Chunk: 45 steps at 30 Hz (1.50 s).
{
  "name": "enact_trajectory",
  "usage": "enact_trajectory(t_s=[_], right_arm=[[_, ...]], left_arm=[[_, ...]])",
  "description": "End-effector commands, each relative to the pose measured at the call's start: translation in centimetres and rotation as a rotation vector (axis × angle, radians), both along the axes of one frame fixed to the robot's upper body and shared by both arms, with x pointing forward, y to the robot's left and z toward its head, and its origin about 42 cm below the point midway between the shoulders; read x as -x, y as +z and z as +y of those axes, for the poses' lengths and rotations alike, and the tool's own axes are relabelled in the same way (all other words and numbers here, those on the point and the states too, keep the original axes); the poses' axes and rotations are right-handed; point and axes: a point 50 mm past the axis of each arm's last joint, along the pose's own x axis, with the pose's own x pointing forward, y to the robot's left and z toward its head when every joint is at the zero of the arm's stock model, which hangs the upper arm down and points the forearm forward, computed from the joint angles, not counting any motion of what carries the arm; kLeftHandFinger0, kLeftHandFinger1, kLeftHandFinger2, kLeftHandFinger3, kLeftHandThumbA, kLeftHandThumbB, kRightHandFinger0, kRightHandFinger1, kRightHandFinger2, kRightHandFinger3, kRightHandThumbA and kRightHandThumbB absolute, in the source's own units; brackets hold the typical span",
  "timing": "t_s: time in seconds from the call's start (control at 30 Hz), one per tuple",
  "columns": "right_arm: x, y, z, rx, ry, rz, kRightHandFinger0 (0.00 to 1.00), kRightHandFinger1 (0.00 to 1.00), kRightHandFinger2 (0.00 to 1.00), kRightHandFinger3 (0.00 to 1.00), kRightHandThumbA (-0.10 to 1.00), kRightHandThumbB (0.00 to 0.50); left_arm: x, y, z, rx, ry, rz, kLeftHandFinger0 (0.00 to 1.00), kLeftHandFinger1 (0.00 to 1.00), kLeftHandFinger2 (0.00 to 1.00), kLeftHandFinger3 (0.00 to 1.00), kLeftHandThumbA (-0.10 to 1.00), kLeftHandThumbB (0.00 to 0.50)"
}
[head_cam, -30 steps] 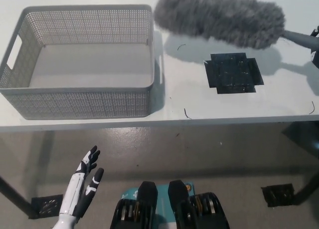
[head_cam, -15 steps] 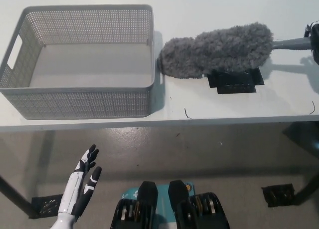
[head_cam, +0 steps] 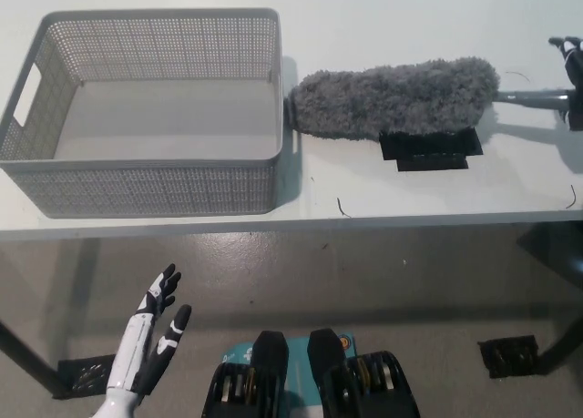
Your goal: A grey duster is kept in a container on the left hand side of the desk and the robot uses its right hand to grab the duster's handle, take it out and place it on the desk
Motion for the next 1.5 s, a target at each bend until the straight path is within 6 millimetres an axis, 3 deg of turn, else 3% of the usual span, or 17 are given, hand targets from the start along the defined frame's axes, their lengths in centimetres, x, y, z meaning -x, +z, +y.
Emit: enact_trajectory(t_s=[0.0, 0.07, 0.1, 0.17, 0.2, 0.27, 0.47, 0.7, 0.87, 1.0, 1.1, 1.2, 1.23, 1.33, 1.37, 1.4, 1.47], right_arm=[[1.7, 19.5, -2.1, -0.563, 0.186, 0.479, 1.00, 1.00, 1.00, 1.00, 0.68, 0.500], [2.4, 20.1, -2.2, -0.656, 0.232, 0.508, 1.00, 1.00, 1.00, 1.00, 0.73, 0.500], [2.6, 20.3, -2.4, -0.732, 0.275, 0.523, 1.00, 1.00, 1.00, 1.00, 0.67, 0.500], [3.4, 21.0, -3.0, -0.938, 0.452, 0.532, 1.00, 1.00, 1.00, 1.00, 0.69, 0.500], [3.7, 21.3, -2.9, -1.037, 0.550, 0.522, 1.00, 1.00, 1.00, 1.00, 0.94, 0.500], [4.6, 21.7, -2.5, -1.122, 0.656, 0.487, 1.00, 1.00, 1.00, 1.00, 1.00, 0.500], [7.1, 22.2, -0.6, -1.498, 0.926, 0.413, 1.00, 1.00, 1.00, 1.00, 1.00, 0.500], [7.4, 24.5, -1.6, -1.764, 1.172, 0.306, 1.00, 1.00, 1.00, 1.00, 1.00, 0.500], [14.2, 30.6, -1.4, -1.741, 1.274, -0.148, 1.00, 1.00, 1.00, 1.00, 1.00, 0.500], [18.7, 31.8, -0.7, -1.684, 1.317, -0.417, 1.00, 1.00, 1.00, 1.00, 1.00, 0.490], [22.6, 30.9, 1.2, -1.549, 1.309, -0.648, 1.00, 1.00, 1.00, 1.00, 1.00, 0.469], [26.8, 28.3, 4.0, -1.215, 1.185, -0.986, 1.00, 1.00, 1.00, 1.00, 1.00, 0.479], [28.1, 27.3, 4.8, -1.109, 1.169, -1.061, 1.00, 1.00, 1.00, 1.00, 1.00, 0.441], [30.4, 24.9, 7.2, -1.029, 1.188, -1.119, 1.00, 1.00, 1.00, 1.00, 1.00, 0.462], [31.0, 23.6, 8.4, -1.012, 1.208, -1.114, 1.00, 1.00, 1.00, 1.00, 1.00, 0.433], [31.4, 22.4, 9.6, -1.001, 1.214, -1.114, 1.00, 1.00, 1.00, 1.00, 1.00, 0.459], [31.9, 20.3, 11.0, -0.968, 1.222, -1.120, 1.00, 1.00, 1.00, 1.00, 1.00, 0.389]], left_arm=[[-1.2, 2.2, 0.4, -0.013, 0.010, -0.110, 1.00, 1.00, 1.00, 1.00, 0.91, 0.005], [-1.3, 2.1, 0.4, -0.019, 0.006, -0.113, 1.00, 0.99, 1.00, 1.00, 0.92, 0.007], [-1.3, 2.1, 0.4, -0.019, 0.004, -0.113, 1.00, 0.99, 1.00, 1.00, 0.91, 0.010], [-1.7, 2.3, 0.5, -0.014, -0.001, -0.111, 1.00, 0.99, 1.00, 1.00, 0.91, 0.019], [-1.7, 2.3, 0.5, -0.015, 0.000, -0.109, 1.00, 0.99, 1.00, 1.00, 0.91, 0.024], [-1.6, 2.2, 0.5, -0.016, 0.001, -0.107, 1.00, 0.99, 1.00, 1.00, 0.91, 0.018], [-1.6, 2.0, 0.4, -0.009, 0.001, -0.103, 1.00, 0.98, 1.00, 1.00, 0.85, 0.007], [-1.4, 2.0, 0.3, -0.009, 0.006, -0.101, 1.00, 0.97, 1.00, 1.00, 0.81, 0.005], [-1.9, 2.2, 0.3, -0.015, 0.003, -0.099, 1.00, 0.96, 1.00, 1.00, 0.80, 0.000], [-1.9, 2.1, 0.4, -0.010, 0.006, -0.098, 1.00, 0.96, 1.00, 1.00, 0.79, 0.000], [-1.7, 1.7, 0.4, -0.013, 0.006, -0.091, 1.00, 0.96, 1.00, 1.00, 0.79, 0.000], [-1.5, 1.6, 0.3, -0.019, 0.004, -0.095, 0.99, 0.96, 1.00, 1.00, 0.80, 0.000], [-1.5, 1.6, 0.3, -0.019, 0.004, -0.094, 0.99, 0.96, 1.00, 1.00, 0.81, 0.000], [-1.4, 1.3, 0.3, -0.017, 0.008, -0.086, 1.00, 0.97, 1.00, 1.00, 0.83, 0.000], [-1.4, 1.3, 0.2, -0.014, 0.008, -0.087, 1.00, 0.97, 1.00, 1.00, 0.83, 0.000], [-1.3, 1.3, 0.2, -0.012, 0.006, -0.089, 1.00, 0.97, 1.00, 1.00, 0.83, 0.000], [-1.2, 1.1, -0.1, -0.010, 0.000, -0.084, 1.00, 0.97, 1.00, 1.00, 0.86, 0.004]])
